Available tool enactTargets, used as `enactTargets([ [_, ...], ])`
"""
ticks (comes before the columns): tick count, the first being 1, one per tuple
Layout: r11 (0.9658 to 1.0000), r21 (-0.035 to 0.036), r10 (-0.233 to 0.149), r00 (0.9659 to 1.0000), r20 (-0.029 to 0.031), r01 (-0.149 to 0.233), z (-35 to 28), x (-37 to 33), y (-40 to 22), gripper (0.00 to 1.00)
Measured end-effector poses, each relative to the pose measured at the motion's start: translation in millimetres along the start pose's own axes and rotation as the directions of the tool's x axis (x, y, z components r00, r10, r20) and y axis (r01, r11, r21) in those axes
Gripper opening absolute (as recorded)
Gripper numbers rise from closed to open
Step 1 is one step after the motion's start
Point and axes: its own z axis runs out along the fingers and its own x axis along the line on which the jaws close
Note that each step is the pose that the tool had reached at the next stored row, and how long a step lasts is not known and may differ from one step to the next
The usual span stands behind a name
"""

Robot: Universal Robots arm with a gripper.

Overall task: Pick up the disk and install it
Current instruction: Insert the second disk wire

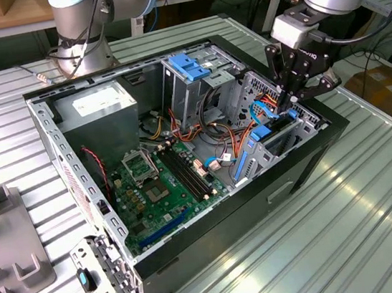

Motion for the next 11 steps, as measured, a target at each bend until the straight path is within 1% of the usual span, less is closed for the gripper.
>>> enactTargets([
  [11, 1.0, -0.0056, 0.0, 1.0, 0.0003, 0.0, 0.0, 0.0, 0.0, 0.16],
])
